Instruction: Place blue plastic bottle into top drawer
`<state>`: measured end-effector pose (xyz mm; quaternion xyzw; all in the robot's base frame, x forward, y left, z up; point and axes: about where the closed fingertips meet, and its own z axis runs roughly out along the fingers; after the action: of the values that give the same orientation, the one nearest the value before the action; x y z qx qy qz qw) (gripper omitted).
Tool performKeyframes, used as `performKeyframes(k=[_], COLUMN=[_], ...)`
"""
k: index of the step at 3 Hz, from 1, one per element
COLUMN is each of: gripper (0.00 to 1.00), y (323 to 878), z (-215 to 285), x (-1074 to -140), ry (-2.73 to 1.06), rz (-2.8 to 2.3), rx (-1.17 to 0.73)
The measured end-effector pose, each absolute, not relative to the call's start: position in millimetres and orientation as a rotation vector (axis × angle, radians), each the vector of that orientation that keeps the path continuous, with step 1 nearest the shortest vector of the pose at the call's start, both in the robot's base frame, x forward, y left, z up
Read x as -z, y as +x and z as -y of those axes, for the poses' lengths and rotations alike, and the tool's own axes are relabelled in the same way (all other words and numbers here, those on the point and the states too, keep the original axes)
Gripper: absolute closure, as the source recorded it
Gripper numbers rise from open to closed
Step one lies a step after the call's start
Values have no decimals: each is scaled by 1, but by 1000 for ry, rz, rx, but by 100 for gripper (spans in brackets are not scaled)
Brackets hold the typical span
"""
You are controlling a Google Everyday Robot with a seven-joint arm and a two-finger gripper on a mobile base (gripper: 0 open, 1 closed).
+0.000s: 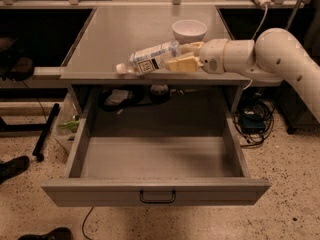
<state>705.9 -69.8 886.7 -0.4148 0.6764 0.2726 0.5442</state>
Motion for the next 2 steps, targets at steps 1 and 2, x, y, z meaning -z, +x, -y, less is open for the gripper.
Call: performKeyframes(k=[1, 2], gripper=[100, 100], y=[681, 655], z=[83, 95], x=[-893, -896], ry=[-969, -955], rz=[-1603, -1603], rx=[-622, -607])
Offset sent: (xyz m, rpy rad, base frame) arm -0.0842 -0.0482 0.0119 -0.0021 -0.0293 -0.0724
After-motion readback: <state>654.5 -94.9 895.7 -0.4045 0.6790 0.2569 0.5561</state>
